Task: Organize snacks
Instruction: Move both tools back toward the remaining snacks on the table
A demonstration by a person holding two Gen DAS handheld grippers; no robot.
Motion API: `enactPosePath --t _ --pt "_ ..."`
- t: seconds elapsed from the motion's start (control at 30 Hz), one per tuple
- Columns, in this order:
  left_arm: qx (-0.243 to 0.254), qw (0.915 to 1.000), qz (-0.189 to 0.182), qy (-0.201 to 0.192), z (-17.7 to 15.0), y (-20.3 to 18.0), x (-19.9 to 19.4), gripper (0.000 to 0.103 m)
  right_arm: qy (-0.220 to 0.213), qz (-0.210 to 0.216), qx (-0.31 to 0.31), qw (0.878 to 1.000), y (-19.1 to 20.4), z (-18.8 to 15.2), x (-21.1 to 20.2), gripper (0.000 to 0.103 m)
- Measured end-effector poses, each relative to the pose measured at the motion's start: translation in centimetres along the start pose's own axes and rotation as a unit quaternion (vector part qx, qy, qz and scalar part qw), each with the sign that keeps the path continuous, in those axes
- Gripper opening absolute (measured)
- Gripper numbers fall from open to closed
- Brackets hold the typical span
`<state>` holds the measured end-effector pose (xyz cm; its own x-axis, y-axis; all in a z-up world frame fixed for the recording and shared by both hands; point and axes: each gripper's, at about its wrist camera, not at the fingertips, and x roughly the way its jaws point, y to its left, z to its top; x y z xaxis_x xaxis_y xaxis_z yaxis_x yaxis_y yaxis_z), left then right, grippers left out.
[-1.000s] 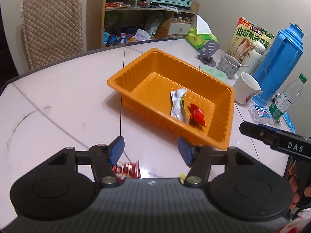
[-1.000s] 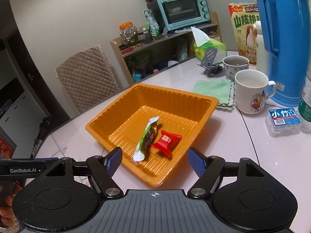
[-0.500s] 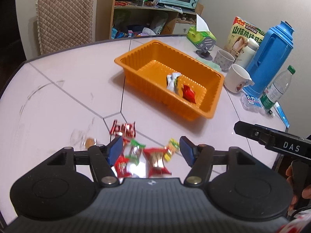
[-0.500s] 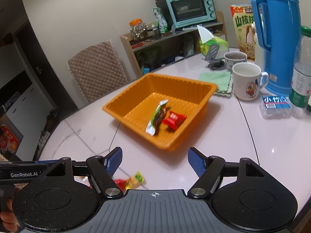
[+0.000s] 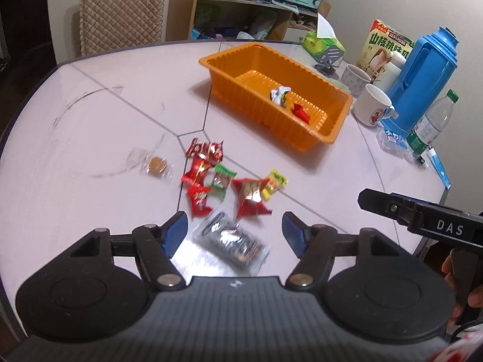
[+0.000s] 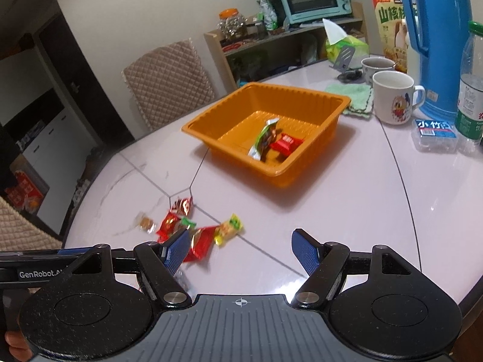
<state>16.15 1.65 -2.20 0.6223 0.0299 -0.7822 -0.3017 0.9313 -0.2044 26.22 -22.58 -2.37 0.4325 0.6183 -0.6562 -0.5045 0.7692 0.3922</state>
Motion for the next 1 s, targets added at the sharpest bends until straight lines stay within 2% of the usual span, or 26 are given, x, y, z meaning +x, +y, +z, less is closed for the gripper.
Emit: enactPosePath --t 0.4,0.67,1.0 --pt "-0.016 0.9993 0.024 0.024 -3.0 2.6 -0.7 0.066 0.041 0.034 -0.058 0.997 2.7 -3.1 1.6 0.074" --pt "-0.025 0.9987 0.032 0.031 -3.7 4.5 -0.7 0.066 0.066 0.068 -0.104 0.99 5.2 -4.5 4.0 0.074" --pt "-0.036 0.9979 0.043 0.033 -4.1 7.0 -0.4 0.066 0.076 0.078 -0.157 0.982 7.4 -5.1 7.2 0.074"
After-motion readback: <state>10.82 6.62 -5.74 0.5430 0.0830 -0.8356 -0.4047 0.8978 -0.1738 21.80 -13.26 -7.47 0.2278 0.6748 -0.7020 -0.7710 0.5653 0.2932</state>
